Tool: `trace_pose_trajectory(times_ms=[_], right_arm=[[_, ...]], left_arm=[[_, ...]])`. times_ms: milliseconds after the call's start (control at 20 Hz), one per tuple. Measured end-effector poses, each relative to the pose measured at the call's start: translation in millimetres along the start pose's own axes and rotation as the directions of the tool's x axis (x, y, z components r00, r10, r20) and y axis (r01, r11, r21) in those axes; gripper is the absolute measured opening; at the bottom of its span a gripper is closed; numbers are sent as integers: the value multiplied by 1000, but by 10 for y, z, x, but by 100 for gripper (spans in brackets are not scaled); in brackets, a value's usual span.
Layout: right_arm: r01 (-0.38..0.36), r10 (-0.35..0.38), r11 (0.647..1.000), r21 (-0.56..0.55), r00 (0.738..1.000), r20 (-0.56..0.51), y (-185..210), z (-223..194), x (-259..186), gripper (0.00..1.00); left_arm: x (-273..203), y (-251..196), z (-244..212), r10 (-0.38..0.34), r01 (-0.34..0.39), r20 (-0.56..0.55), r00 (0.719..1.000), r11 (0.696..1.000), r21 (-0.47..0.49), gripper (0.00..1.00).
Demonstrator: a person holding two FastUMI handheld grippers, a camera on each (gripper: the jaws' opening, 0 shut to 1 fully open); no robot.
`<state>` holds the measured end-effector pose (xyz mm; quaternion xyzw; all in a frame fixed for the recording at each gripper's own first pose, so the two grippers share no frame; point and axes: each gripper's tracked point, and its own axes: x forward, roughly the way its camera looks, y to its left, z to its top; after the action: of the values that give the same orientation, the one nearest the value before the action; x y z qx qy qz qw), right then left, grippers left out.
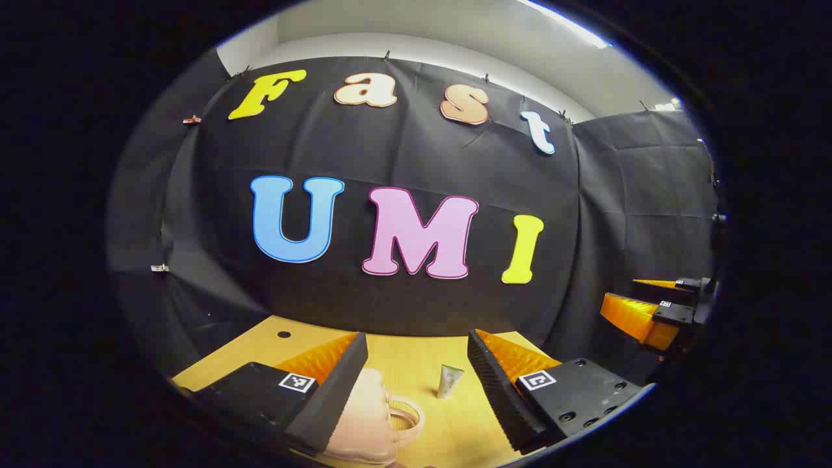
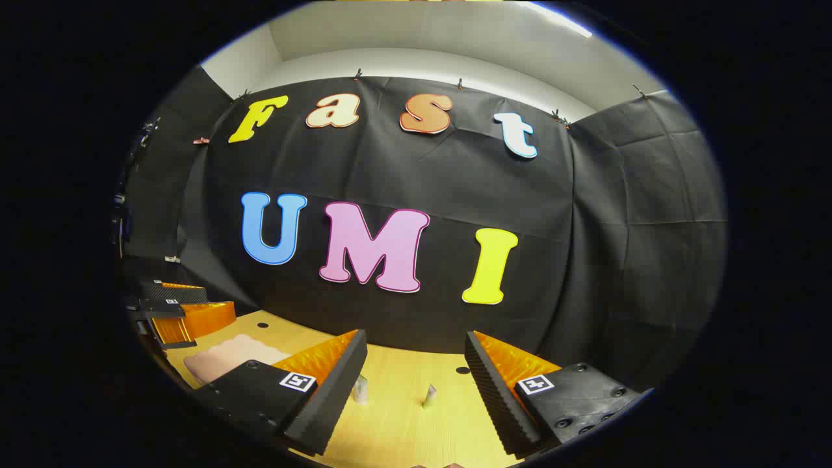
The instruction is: First open the suitcase, pack the skin care products into it, and then close the suitcase.
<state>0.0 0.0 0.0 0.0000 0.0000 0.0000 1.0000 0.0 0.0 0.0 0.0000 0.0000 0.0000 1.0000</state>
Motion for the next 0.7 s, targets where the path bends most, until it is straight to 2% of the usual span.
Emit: trace_pose_trajectory(times_ms=[100, 350, 700], right_arm=[[11, -11, 1000, -8, 1000, 5, -25, 4, -5, 96], [-9, 9, 999, -33, 1000, 12, 93, -47, -19, 96], [-25, 25, 998, 49, 1000, 2, 203, -73, 117, 96]], left_arm=[[41, -37, -23, -32, 32, -2, 999, 999, 11, 98], [59, 63, -1, -27, 27, -10, 1000, 999, 29, 98], [57, 156, 15, -10, 10, 1, 1000, 998, 67, 97]])
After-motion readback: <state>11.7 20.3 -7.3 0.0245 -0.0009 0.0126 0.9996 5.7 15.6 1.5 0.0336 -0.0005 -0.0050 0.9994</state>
